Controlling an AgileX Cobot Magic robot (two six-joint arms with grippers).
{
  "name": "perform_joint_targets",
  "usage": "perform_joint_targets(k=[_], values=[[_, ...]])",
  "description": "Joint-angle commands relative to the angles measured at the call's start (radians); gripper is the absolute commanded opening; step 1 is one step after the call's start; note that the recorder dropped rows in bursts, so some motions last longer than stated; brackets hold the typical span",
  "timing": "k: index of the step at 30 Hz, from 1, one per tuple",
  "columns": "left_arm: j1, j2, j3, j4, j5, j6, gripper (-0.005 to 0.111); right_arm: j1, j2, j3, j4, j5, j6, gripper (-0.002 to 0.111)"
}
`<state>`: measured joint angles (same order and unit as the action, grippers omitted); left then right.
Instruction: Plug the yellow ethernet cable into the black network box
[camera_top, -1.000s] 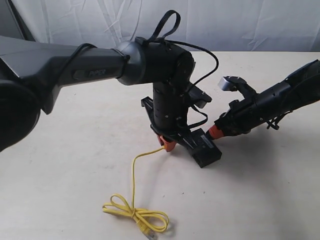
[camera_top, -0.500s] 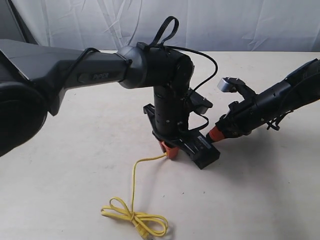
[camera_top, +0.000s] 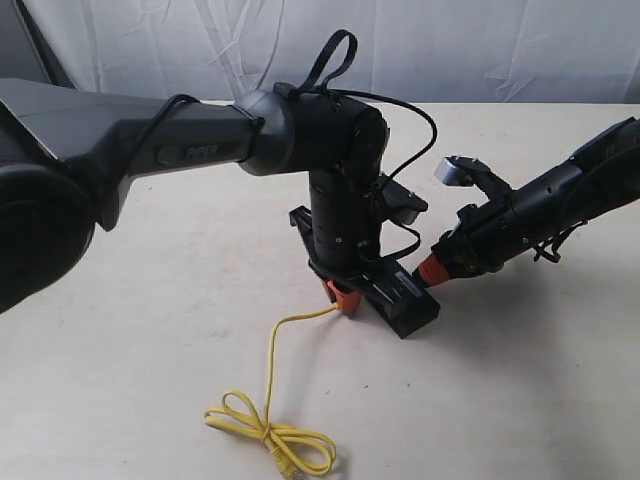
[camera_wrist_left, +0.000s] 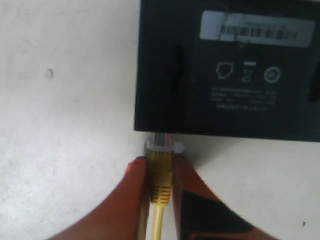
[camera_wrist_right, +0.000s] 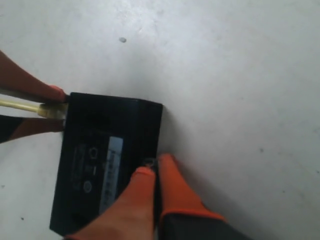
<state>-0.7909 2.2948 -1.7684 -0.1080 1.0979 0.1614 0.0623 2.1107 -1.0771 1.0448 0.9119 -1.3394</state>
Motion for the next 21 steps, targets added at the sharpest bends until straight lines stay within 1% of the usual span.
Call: perform_joint_targets(k=[1, 14, 21], values=[[0.001, 0.002, -0.028, -0.009, -0.004, -0.013, 0.000, -0.002, 0.000, -0.005, -0.015, 0.025, 0.001, -0.001], [0.001, 0.002, -0.028, -0.013, -0.019, -0.024, 0.000, -0.002, 0.000, -0.005, -0.016, 0.025, 0.003, -0.001], [0.003, 0.002, -0.028, -0.005, -0.055, -0.021, 0.000, -0.002, 0.000, -0.005, -0.016, 0.025, 0.003, -0.001]])
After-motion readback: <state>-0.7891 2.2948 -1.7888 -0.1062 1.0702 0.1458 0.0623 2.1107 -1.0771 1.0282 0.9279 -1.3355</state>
